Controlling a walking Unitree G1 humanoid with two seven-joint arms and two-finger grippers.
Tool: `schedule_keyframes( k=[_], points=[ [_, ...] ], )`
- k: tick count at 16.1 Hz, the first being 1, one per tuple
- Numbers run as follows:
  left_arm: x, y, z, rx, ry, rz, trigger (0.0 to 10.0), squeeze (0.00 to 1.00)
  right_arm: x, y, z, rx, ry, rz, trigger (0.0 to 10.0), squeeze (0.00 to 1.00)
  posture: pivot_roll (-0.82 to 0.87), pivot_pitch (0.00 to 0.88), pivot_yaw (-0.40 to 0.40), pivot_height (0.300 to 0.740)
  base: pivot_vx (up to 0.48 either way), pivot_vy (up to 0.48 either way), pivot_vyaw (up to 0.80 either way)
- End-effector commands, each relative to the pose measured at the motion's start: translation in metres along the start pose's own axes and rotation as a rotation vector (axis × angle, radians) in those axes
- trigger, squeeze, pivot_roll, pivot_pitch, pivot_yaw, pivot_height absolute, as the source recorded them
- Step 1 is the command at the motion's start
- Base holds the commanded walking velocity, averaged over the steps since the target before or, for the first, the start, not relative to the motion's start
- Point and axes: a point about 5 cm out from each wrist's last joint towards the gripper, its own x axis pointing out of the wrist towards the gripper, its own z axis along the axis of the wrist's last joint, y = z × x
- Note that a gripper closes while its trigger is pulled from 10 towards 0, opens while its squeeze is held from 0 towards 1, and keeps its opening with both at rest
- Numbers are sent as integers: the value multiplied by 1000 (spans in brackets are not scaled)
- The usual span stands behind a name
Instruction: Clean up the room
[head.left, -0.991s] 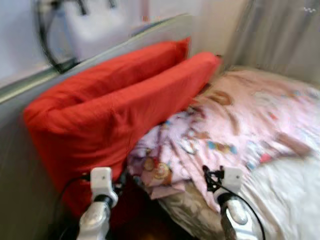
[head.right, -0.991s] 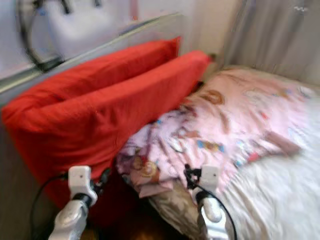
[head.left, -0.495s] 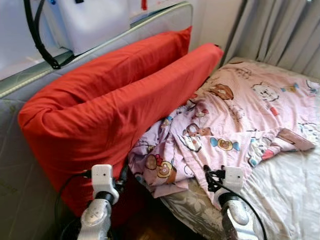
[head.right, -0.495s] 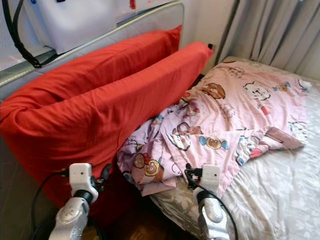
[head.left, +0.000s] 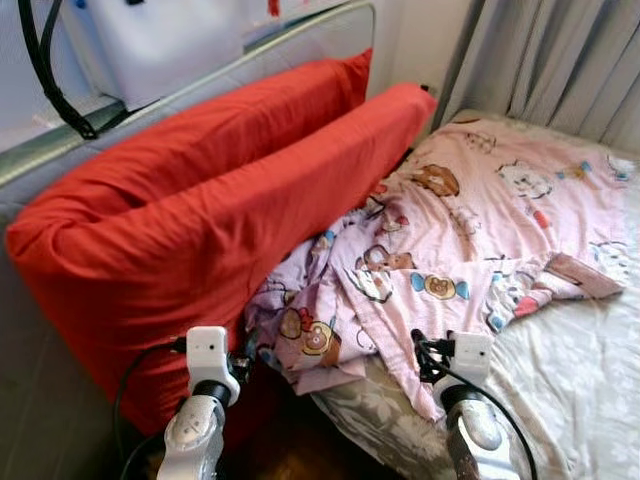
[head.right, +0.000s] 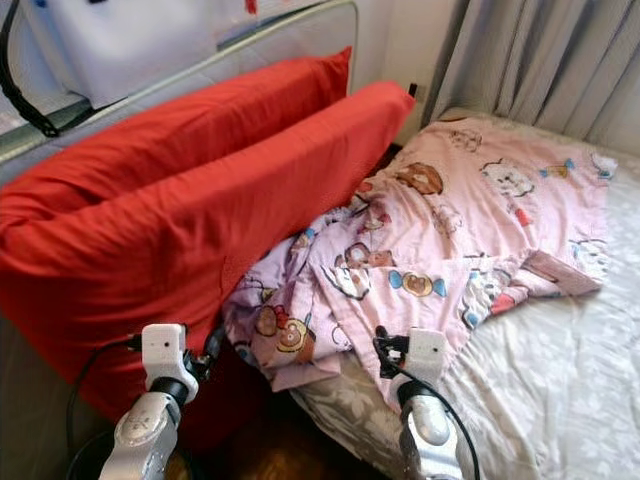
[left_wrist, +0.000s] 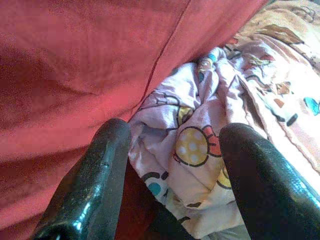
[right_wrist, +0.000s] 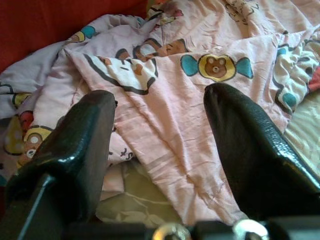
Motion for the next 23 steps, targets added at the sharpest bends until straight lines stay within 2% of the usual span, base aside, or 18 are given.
schedule_keyframes(
  k=[1,12,16,20,23],
  points=[
    [-1,3,1,-2,-7,9,10000,0,0,2,-1,11,5,3,10000,0,-17,4,30,740,0,0,0],
    [0,2,3,-1,-8,8,10000,0,0,2,-2,8,14,27,10000,0,-16,8,30,740,0,0,0],
    [1,0,5,3,-18,4,10000,0,-1,4,-1,-23,4,54,10000,0,-19,13,35,740,0,0,0],
    [1,-1,5,-16,-21,3,10000,0,-1,4,0,-32,-9,59,10000,0,-21,17,36,740,0,0,650],
    [1,-1,5,-19,-21,3,10000,0,-1,2,0,-18,-8,48,10000,0,-20,20,35,740,0,0,0]
  ],
)
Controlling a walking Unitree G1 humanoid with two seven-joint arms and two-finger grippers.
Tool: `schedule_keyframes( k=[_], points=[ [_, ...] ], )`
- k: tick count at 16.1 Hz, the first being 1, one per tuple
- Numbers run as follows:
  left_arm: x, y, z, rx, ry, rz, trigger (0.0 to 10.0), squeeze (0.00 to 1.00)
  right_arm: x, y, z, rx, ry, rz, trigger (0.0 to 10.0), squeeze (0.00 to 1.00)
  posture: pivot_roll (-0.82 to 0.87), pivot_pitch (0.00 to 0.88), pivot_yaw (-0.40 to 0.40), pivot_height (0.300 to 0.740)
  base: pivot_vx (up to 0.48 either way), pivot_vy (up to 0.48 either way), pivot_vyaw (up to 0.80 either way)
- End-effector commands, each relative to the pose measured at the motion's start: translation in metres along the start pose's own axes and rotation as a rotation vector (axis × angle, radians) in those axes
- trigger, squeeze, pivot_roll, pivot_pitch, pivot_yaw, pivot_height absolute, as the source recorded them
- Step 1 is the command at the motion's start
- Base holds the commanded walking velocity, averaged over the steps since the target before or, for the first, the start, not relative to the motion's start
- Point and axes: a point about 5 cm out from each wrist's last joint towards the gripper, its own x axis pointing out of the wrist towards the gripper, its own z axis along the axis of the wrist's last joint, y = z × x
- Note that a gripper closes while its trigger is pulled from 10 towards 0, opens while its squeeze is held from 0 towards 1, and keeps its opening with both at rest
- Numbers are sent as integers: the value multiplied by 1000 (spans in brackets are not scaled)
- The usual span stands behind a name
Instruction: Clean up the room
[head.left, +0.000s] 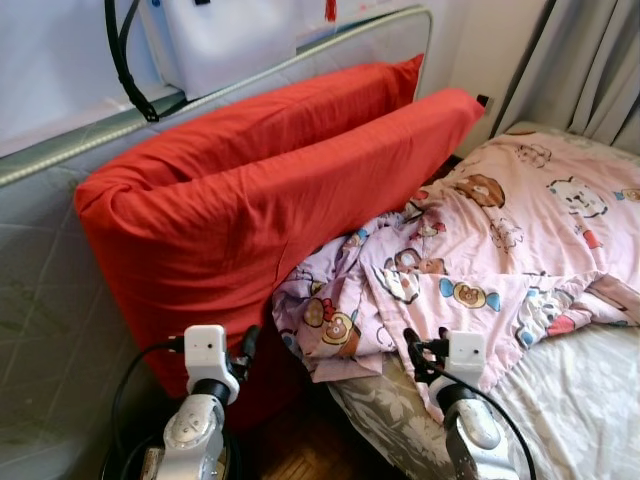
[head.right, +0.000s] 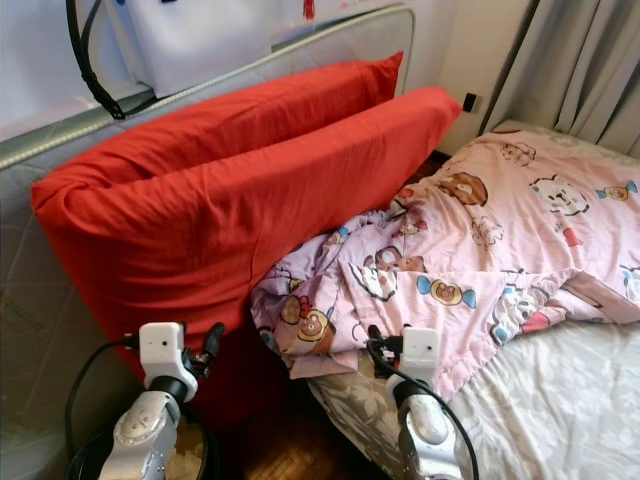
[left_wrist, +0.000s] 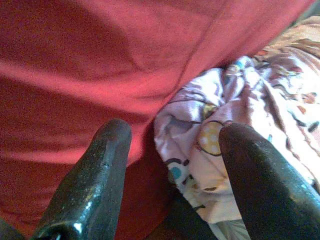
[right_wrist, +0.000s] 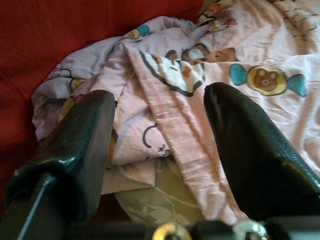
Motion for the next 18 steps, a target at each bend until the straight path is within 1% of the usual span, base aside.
schedule_keyframes(
  k=[1,3,4,6,13,18],
  points=[
    [1,-1,3,-13,-10,2,10000,0,-2,-3,-1,0,3,-11,10000,0,-20,21,34,740,0,0,0],
    [1,-1,4,-13,-12,-1,10000,0,-2,-4,-1,0,3,-15,10000,0,-20,21,33,740,0,0,0],
    [1,-2,4,0,-13,-3,10000,0,-1,-5,0,0,2,-16,10000,0,-20,21,33,740,0,0,0],
    [1,-2,4,-6,-11,2,10000,0,-1,-5,1,0,-2,-15,10000,0,-22,21,33,740,0,-399,0],
    [1,-1,5,-17,-17,8,10000,0,0,-3,1,1,-3,-3,10000,0,-20,20,33,740,0,0,0],
    [2,0,9,-14,-40,17,10000,0,2,1,9,-20,-40,27,10000,0,-26,15,31,740,0,0,0]
  ],
)
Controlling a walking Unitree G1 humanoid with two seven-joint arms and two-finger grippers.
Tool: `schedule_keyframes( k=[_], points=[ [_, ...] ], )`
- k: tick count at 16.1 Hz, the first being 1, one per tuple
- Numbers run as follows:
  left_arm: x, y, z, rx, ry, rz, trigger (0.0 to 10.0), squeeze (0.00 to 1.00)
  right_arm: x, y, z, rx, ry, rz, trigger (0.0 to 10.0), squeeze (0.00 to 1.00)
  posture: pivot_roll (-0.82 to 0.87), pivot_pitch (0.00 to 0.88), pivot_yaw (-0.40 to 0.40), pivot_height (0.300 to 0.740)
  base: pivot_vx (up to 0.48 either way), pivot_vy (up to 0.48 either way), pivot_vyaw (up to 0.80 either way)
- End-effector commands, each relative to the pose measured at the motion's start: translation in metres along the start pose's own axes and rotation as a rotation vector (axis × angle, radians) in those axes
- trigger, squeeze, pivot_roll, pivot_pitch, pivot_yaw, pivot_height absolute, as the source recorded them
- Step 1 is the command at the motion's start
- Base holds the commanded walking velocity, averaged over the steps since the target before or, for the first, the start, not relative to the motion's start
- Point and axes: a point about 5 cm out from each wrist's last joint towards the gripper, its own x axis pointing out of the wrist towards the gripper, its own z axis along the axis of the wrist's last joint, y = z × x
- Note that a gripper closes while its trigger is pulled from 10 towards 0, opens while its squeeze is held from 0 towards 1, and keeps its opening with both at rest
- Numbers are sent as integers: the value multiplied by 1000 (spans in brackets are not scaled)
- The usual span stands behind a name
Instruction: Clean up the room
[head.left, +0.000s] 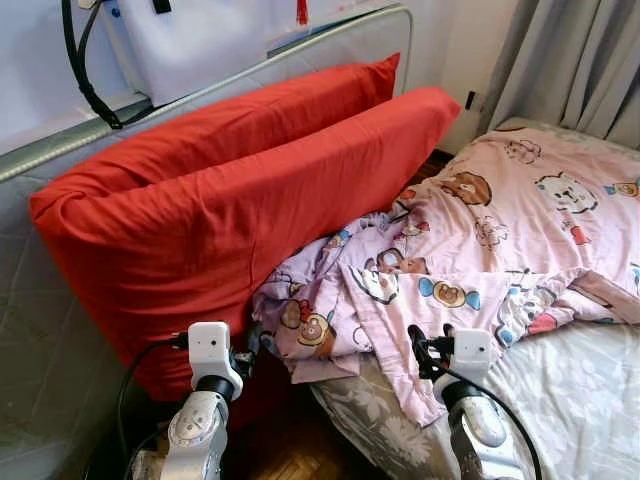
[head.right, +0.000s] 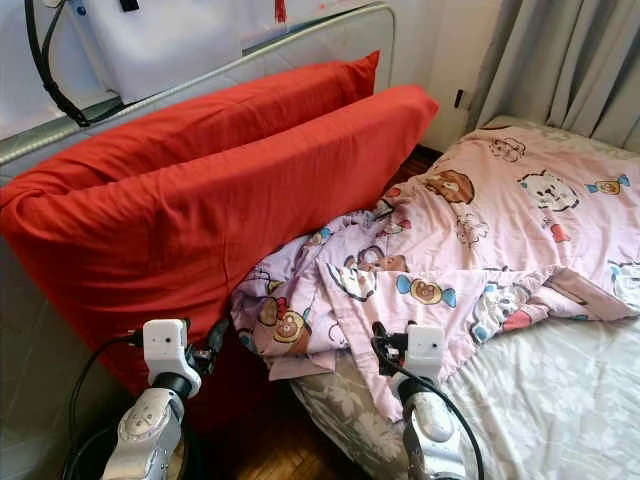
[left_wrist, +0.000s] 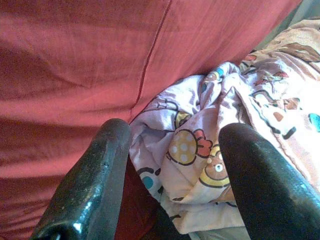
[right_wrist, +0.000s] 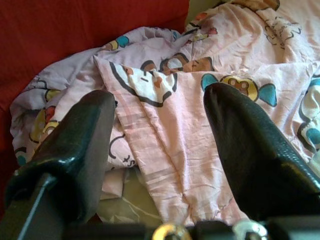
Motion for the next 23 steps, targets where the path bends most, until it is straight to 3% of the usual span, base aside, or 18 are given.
schedule_keyframes(
  k=[1,9,15,19,23],
  points=[
    [0,2,4,-8,-17,13,10000,0,1,3,4,-13,-23,19,10000,0,-32,13,30,740,0,0,0],
    [0,1,7,-2,-29,3,10000,0,2,-3,15,-30,-84,-17,10000,0,-32,0,30,740,0,0,0],
    [3,0,8,0,-30,-5,10000,0,4,-1,10,-39,-31,-35,10000,0,-38,0,31,740,0,0,0],
    [2,1,8,-1,-29,-1,10000,0,2,0,9,-44,-37,-27,10000,0,-27,0,26,691,0,0,0],
    [0,3,8,1,-27,8,10000,0,1,0,7,-34,-34,-38,10000,0,-21,5,29,691,0,0,0]
  ],
)
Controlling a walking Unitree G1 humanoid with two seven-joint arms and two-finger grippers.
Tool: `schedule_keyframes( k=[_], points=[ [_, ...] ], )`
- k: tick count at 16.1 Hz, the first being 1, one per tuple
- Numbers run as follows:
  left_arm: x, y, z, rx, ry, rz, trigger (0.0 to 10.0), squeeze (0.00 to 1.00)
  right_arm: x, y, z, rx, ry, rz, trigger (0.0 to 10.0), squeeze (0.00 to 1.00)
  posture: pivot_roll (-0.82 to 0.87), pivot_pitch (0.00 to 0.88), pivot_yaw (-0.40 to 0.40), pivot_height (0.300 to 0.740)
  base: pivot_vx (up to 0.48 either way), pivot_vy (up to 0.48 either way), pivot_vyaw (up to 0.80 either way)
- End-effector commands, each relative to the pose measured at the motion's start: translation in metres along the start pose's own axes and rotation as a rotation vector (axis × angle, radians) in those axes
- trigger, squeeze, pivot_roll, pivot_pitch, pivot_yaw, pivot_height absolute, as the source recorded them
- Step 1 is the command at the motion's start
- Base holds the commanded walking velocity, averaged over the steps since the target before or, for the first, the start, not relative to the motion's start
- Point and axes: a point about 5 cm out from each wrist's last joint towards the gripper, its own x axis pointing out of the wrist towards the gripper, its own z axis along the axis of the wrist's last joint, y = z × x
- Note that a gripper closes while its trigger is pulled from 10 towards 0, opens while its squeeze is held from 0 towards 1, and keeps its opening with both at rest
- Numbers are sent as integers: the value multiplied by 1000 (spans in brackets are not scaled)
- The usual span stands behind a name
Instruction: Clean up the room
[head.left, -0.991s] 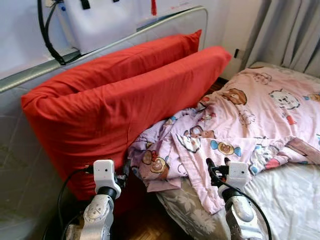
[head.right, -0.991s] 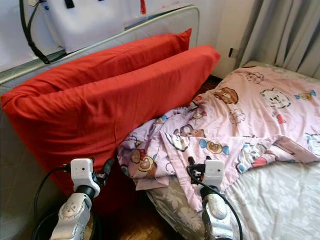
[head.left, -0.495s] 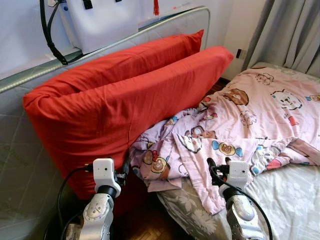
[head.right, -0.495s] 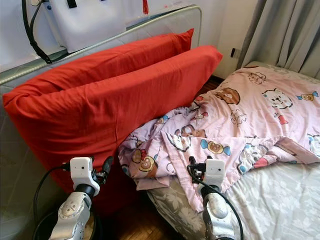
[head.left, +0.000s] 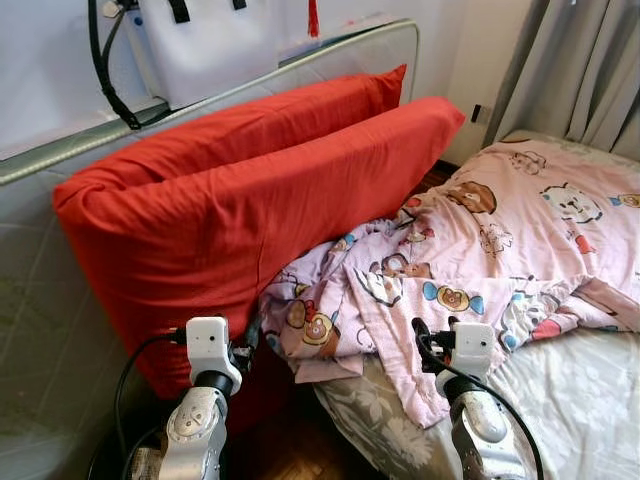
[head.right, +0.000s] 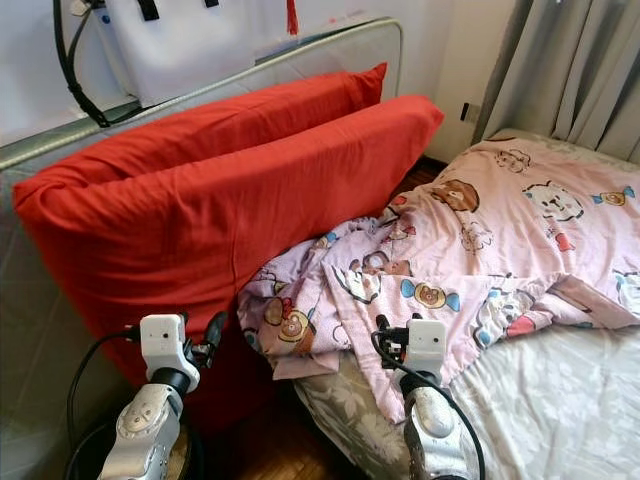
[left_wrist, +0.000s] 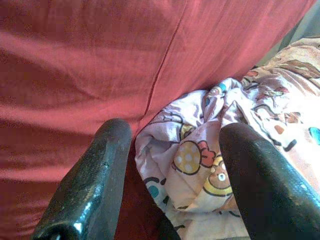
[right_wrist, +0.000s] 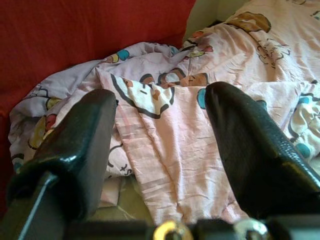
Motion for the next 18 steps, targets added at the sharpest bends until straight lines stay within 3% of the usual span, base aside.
schedule_keyframes(
  k=[1,10,18],
  points=[
    [0,3,1,-5,4,11,10000,0,0,2,1,4,-10,1,10000,0,-20,7,30,691,0,0,0],
    [0,5,2,-3,3,16,10000,0,0,5,-3,-18,20,23,10000,0,-19,20,30,687,0,0,0],
    [0,4,2,-6,5,19,10000,0,-1,5,1,-11,-16,24,10000,0,-19,21,26,674,0,0,0]
  ],
)
